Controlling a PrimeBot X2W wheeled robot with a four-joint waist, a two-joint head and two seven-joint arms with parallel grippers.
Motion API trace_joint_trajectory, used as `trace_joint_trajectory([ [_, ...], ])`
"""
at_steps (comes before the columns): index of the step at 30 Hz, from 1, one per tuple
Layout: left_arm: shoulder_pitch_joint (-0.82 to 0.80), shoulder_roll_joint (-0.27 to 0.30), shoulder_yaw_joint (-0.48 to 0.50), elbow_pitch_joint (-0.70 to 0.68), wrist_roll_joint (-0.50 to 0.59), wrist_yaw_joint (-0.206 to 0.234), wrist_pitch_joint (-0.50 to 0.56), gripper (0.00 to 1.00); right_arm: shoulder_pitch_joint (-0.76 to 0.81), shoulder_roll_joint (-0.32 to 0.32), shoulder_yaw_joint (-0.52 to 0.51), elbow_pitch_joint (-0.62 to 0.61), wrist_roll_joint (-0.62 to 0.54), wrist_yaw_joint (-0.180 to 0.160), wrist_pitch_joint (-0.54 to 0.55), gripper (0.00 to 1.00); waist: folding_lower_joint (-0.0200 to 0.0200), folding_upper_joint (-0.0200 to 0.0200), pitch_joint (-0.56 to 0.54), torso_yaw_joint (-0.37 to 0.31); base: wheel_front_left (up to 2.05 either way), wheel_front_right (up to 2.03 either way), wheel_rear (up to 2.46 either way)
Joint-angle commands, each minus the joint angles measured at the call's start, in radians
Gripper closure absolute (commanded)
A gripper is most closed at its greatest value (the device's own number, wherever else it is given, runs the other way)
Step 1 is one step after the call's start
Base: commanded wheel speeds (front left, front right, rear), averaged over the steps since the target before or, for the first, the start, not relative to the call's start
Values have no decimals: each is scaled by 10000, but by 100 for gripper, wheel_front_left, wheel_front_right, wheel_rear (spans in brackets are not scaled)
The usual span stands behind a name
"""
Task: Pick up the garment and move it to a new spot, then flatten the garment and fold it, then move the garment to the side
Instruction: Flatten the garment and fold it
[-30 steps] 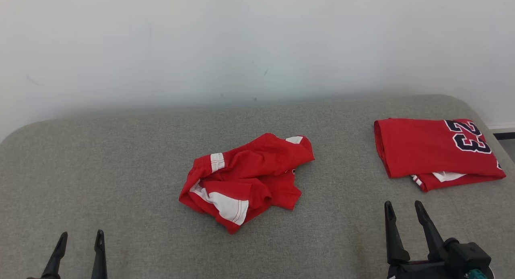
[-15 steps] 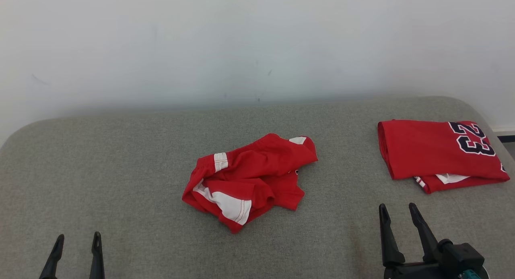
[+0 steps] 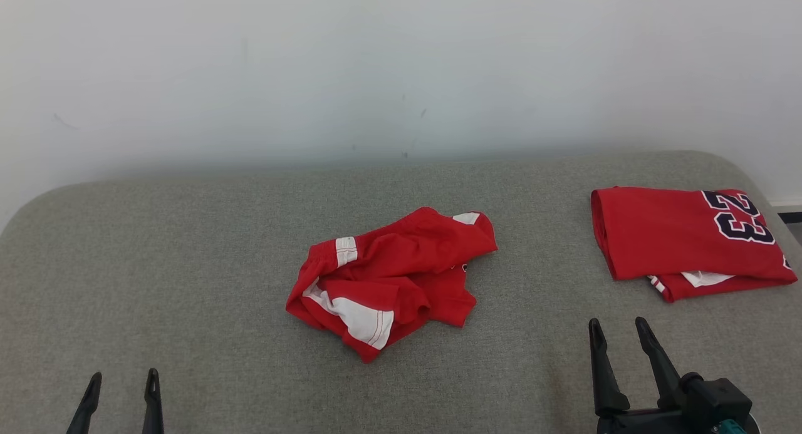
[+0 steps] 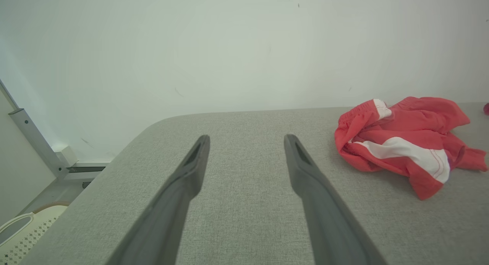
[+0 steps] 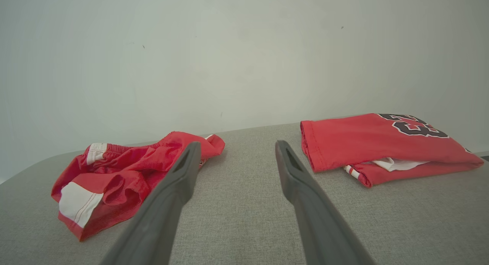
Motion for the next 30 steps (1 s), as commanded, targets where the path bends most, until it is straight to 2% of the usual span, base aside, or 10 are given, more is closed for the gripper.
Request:
trace_joint_trajectory([
  [1, 57, -46, 52, 53, 102, -2, -34, 0, -50, -5, 16, 30, -19, -26, -14, 0, 0, 0, -4, -1, 0, 0, 0],
  [6, 50, -103, 63, 141, 184, -109, -34, 0, -45, -5, -1, 54, -29, -26, -14, 0, 0, 0, -16, 2, 0, 0, 0],
  [12, -707, 90, -190, 168, 221, -494, 80, 0, -226, -5, 155, 92, 17, -26, -14, 0, 0, 0, 100, -163, 0, 0, 0],
  [17, -1978, 286, -503, 249, 175, -1098, 528, 0, -514, -5, 520, 140, 172, -26, -14, 0, 0, 0, 338, -600, 0, 0, 0],
  [23, -3859, 598, -1274, 919, 88, -2197, 1517, 0, -924, -8, 958, 166, 415, -26, -12, 0, 0, 0, 724, -1349, 0, 0, 0],
  [25, -4439, 674, -1650, 1165, 45, -2396, 1862, 0, -1078, -8, 1090, 169, 518, -26, -14, 0, 0, 0, 882, -1600, 0, 0, 0],
  [30, -5406, 759, -2272, 1724, -431, -2579, 2539, 0, -1267, -5, 1342, 167, 757, -26, -14, 0, 0, 0, 1178, -2074, 0, 0, 0],
])
